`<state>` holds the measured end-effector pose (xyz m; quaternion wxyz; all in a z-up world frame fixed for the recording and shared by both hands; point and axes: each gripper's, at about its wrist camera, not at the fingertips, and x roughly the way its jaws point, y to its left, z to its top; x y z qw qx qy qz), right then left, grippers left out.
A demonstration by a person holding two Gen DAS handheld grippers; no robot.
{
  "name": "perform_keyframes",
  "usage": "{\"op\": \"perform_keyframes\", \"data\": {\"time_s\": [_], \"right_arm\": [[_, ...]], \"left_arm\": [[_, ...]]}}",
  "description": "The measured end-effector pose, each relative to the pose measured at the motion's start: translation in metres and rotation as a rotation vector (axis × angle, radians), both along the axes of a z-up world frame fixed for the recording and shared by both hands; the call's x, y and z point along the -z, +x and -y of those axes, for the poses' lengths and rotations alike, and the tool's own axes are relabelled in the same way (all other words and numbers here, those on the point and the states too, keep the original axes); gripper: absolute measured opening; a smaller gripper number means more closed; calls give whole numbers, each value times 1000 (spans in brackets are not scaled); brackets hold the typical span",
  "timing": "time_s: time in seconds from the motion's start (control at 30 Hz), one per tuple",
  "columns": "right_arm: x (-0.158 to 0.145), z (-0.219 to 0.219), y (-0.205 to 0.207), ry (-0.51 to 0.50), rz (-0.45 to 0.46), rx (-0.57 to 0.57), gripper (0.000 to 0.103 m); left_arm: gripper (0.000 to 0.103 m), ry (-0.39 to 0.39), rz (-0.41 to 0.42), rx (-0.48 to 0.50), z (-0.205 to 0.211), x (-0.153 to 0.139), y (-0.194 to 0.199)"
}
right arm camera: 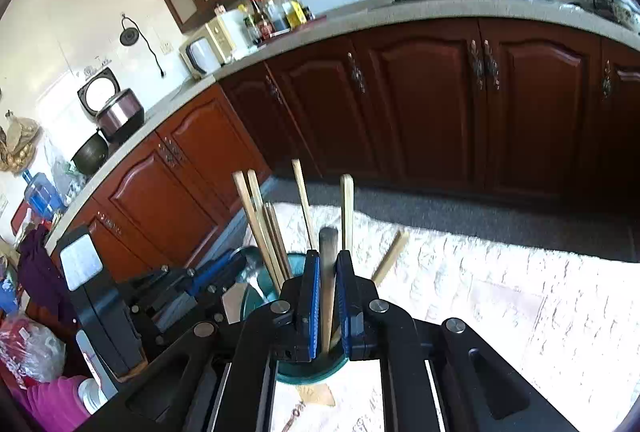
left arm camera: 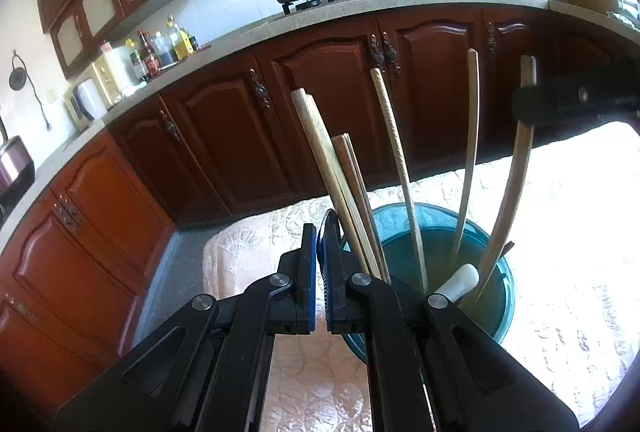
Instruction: Organize utensils
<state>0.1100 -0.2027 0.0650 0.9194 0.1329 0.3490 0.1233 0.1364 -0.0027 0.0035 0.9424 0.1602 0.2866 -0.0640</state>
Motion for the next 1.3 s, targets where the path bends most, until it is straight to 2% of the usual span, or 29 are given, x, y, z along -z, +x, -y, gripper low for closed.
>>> {"op": "perform_keyframes", "data": {"time_s": [0.1,0.13,0.23,0.33,0.53,0.6,0.67,0.83,0.97,1.3], "right_arm": [[4,6,1,38,-15,16,8],[4,8,1,52,-21,19,10],[5,11,0,48,-31,23,32],[6,12,-4,32,-35,26,32],[9,19,-17,44,-35,39,32],[9,19,-24,33,-30,42,32],[11,16,-31,18,-28,44,32],[19,3,-45,-52,-26,65,32],[25,-5,-53,-54,-19,80,33],[29,-29,-67,-125,12,103,38]], "left_arm": [[2,-17,-18,-6,0,0,1],[2,-24,-28,-8,-1,0,2],[2,-39,-51,-18,-2,-1,3],[6,-51,-72,-27,-2,0,4],[26,-114,-94,-40,-9,-7,2],[41,-134,-89,-38,-12,-12,-2],[47,-163,-83,-37,-15,-18,-7],[49,-215,-108,-47,-18,-26,-20],[49,-245,-125,-57,-19,-28,-32],[49,-273,-119,-87,-28,-29,-64]]}}
